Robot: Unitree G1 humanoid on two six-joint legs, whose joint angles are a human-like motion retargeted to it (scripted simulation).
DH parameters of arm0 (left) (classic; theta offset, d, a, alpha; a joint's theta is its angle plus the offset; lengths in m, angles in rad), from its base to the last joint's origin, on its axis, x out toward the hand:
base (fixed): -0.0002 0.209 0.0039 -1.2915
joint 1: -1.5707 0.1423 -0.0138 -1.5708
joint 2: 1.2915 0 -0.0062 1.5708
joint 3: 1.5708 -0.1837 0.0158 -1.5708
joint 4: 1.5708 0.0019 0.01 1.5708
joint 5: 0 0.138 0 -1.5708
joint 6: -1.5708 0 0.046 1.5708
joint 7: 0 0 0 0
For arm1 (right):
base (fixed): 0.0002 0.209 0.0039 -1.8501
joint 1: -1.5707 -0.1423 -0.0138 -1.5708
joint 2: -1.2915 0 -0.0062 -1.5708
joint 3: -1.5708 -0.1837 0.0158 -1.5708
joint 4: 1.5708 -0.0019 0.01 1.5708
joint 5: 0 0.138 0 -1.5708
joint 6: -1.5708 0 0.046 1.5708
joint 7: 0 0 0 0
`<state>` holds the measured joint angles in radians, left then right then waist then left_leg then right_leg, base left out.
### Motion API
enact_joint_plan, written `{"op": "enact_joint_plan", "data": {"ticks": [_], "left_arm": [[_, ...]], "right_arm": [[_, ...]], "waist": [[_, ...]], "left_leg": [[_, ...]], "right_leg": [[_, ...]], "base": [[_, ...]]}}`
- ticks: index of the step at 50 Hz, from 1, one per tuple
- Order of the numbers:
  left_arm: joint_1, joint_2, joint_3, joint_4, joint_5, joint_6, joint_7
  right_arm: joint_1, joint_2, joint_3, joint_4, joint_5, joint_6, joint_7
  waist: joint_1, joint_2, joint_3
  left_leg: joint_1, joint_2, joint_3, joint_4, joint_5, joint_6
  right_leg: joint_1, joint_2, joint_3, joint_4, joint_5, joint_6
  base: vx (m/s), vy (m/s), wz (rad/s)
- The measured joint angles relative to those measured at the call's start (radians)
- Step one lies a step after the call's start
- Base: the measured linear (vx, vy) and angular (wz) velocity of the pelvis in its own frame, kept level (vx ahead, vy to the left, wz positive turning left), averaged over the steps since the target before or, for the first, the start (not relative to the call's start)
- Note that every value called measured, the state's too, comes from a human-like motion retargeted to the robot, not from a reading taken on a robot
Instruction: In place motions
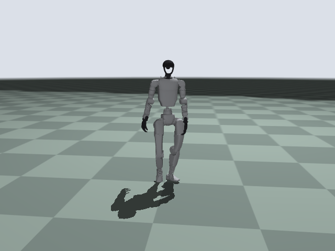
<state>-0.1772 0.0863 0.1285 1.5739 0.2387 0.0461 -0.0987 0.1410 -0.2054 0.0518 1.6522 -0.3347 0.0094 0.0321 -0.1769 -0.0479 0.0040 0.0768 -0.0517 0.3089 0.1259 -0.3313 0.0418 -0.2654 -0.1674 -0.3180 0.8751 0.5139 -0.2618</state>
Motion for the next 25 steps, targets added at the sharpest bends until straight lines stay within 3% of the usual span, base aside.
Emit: {"op": "enact_joint_plan", "data": {"ticks": [2,5,7,12,17,20,23,25], "left_arm": [[-0.120,0.003,-0.040,-0.113,-0.046,-0.031,-0.071],[-0.271,0.015,0.000,-0.275,-0.040,-0.055,-0.129],[-0.310,-0.001,0.036,-0.357,-0.007,-0.072,-0.104],[-0.293,-0.013,-0.104,-0.532,-0.059,-0.159,-0.082],[-0.248,-0.046,-0.139,-0.522,-0.013,-0.171,-0.066],[-0.175,-0.054,-0.092,-0.418,-0.009,-0.161,-0.075],[-0.058,-0.071,-0.024,-0.270,0.019,-0.144,-0.087],[0.047,-0.068,0.019,-0.168,0.045,-0.121,-0.080]], "right_arm": [[0.019,-0.048,-0.092,0.048,0.112,0.010,-0.029],[0.068,-0.085,-0.171,0.048,0.273,0.060,0.006],[0.111,-0.105,-0.203,0.048,0.318,0.088,-0.020],[0.230,-0.104,-0.285,0.048,0.389,0.043,-0.133],[0.223,-0.059,-0.252,0.048,0.364,0.043,-0.082],[0.139,-0.024,-0.164,0.048,0.329,0.034,-0.034],[0.033,0.010,-0.054,0.048,0.306,0.020,-0.021],[-0.044,0.039,0.034,0.040,0.282,0.014,-0.027]], "waist": [[-0.036,0.010,0.080],[-0.129,0.035,0.164],[-0.173,0.055,0.155],[-0.140,0.121,0.057],[-0.093,0.082,0.013],[-0.040,0.072,-0.010],[0.008,0.037,-0.035],[0.036,0.004,-0.048]], "left_leg": [[0.019,-0.014,0.031,-0.021,-0.010,0.045],[-0.008,0.011,-0.010,-0.028,0.009,0.074],[-0.030,0.042,0.020,-0.034,0.024,0.078],[-0.083,0.101,0.098,-0.046,0.041,0.074],[-0.045,0.056,0.106,-0.072,0.042,0.041],[-0.022,0.087,0.165,-0.068,0.033,-0.008],[-0.002,0.050,0.198,-0.016,0.009,-0.034],[-0.004,0.019,0.210,0.065,0.031,-0.052]], "right_leg": [[-0.199,0.030,0.115,0.281,-0.088,0.000],[-0.456,0.037,0.115,0.588,-0.134,0.000],[-0.588,0.064,0.081,0.686,-0.149,0.000],[-0.699,0.074,0.000,0.676,-0.182,0.001],[-0.452,0.058,0.040,0.425,-0.197,0.000],[-0.199,0.159,0.051,0.069,-0.125,0.013],[0.087,0.207,0.177,-0.367,-0.027,0.142],[0.254,0.188,0.186,-0.609,-0.217,0.222]], "base": [[-0.45,0.50,0.78],[-0.43,0.20,0.62],[0.00,-0.04,0.07],[0.22,-0.08,-0.10],[0.03,-0.14,-0.15],[0.00,-0.19,-0.92],[0.16,-0.12,-0.59],[0.20,-0.14,-0.72]]}}
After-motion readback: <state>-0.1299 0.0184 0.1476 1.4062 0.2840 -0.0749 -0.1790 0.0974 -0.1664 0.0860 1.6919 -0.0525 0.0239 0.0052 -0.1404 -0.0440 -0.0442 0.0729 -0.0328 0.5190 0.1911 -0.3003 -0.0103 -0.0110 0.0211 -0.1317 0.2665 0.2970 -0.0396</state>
